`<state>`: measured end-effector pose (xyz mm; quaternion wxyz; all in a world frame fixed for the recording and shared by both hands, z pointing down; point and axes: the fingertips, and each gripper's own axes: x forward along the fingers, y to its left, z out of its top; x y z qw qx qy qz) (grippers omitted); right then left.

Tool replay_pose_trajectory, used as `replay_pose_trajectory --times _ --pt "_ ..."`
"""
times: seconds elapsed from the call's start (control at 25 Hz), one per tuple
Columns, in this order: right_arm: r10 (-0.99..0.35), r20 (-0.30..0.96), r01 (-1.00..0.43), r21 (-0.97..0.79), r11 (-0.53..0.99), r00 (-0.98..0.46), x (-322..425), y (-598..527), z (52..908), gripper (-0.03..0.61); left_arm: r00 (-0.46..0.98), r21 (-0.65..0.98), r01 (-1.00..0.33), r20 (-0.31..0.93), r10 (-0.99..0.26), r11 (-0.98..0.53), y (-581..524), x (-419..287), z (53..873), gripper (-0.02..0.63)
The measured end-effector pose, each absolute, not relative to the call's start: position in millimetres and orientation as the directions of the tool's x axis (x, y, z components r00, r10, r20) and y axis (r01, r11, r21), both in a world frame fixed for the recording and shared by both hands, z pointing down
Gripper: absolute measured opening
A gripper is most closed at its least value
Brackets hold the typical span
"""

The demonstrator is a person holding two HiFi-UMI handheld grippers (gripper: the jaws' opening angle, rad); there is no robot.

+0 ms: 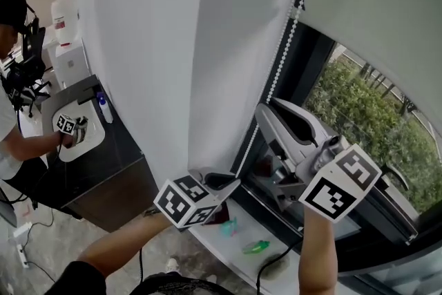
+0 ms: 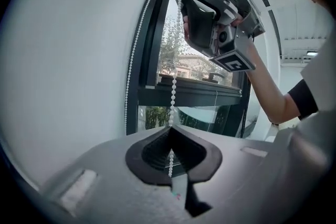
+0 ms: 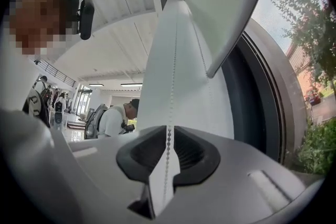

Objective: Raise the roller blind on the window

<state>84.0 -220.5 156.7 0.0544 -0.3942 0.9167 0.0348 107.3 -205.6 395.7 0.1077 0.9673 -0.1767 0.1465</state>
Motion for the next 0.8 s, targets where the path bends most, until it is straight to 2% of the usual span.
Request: replay_pose_trajectory --times 0.24,0.36,0.48,0.56,0.6,0.72,0.8 --pt "-0.725 -0.132 -0.734 0.044 0.677 -0.676 84 -220 158 0.018 0.91 0.217 -0.327 0.336 -0.244 -0.92 -199 110 396 0.012" --pt "-0.734 -0.154 -0.748 0.051 0.662 -0.661 94 -214 160 0.017 0.913 0.19 -0.299 0.343 -0.222 -0.935 -189 108 386 0.015" --pt "-0.741 -0.086 -0.746 0.052 0.664 -0.665 96 -213 187 0.017 0.951 0.203 -0.281 0.193 -0.243 -0.938 -183 105 337 0.091" --pt "-0.741 -0.044 -0.742 0.011 0.671 -0.671 97 -214 216 0.017 0.958 0.217 -0.285 0.068 -0.277 -0.934 -187 99 293 0.098" --pt "-0.742 -0.036 -0.742 -0.017 0.67 -0.669 98 -214 230 0.017 0.954 0.201 -0.298 0.042 -0.295 -0.933 -190 96 277 0.098" --pt "-0.759 -0.03 -0.757 -0.052 0.651 -0.65 107 -209 256 0.017 0.935 0.083 -0.343 0.128 -0.331 -0.936 -194 96 271 0.12" --pt "-0.766 -0.017 -0.765 -0.035 0.643 -0.643 111 -205 266 0.017 0.928 0.059 -0.364 0.108 -0.356 -0.93 -197 93 262 0.123"
